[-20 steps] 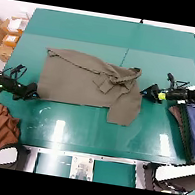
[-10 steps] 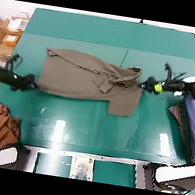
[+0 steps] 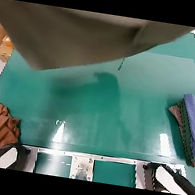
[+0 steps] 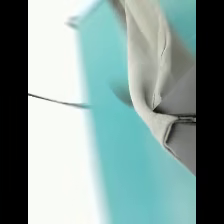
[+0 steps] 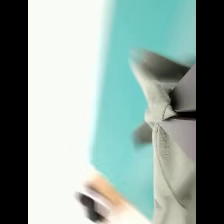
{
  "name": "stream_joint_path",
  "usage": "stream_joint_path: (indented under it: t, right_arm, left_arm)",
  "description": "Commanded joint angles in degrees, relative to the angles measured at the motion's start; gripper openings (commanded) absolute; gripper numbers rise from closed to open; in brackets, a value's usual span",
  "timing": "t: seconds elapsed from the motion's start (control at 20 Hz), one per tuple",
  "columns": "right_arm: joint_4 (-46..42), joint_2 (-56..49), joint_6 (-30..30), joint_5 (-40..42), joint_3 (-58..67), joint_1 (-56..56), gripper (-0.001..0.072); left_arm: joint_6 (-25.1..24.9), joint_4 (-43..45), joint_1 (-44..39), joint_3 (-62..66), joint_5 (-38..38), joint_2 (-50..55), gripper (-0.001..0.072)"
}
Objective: Fold the shirts.
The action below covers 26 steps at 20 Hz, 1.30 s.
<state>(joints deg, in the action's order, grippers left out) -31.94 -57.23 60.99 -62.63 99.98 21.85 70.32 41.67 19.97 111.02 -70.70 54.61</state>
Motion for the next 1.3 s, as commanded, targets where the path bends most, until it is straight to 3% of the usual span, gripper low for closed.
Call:
stream_joint_path:
  t: [0.0, 0.15, 0.35, 0.65, 0.9, 1.1, 1.25]
  right_arm:
    - [-0.81, 14.21, -0.02, 11.26, 5.60, 6.08, 0.0021]
    - [-6.67, 20.09, 0.02, 15.10, 5.60, 8.04, 0.0021]
    - [-8.59, 19.85, 0.92, 12.46, 2.08, 8.02, 0.0021]
    - [-1.68, 15.65, -0.63, 11.87, -24.20, 7.28, 0.0021]
    - [0.42, -0.20, -6.27, 22.08, -40.28, -2.43, 0.0022]
    - [0.48, -20.17, -6.21, 31.26, -37.38, -7.52, 0.0022]
    - [2.89, -33.31, -5.77, 28.98, -28.44, -7.34, 0.0021]
  left_arm:
    - [0.11, -0.24, 0.02, 18.08, 4.46, -2.67, 0.0029]
    - [0.26, 0.63, 0.02, 17.38, 4.72, -4.42, 0.0029]
    - [1.42, 1.01, 0.02, 11.28, 2.58, -4.31, 0.0030]
    - [-2.14, -1.90, 0.00, -10.67, -1.44, -0.55, 0.0030]
    - [-10.80, -2.89, -7.26, -30.27, 5.81, 12.48, 0.0029]
    - [-10.84, -1.77, -10.03, -32.57, 16.13, 28.39, 0.0030]
    - [-10.84, -2.14, -10.03, -32.26, 21.31, 35.50, 0.0030]
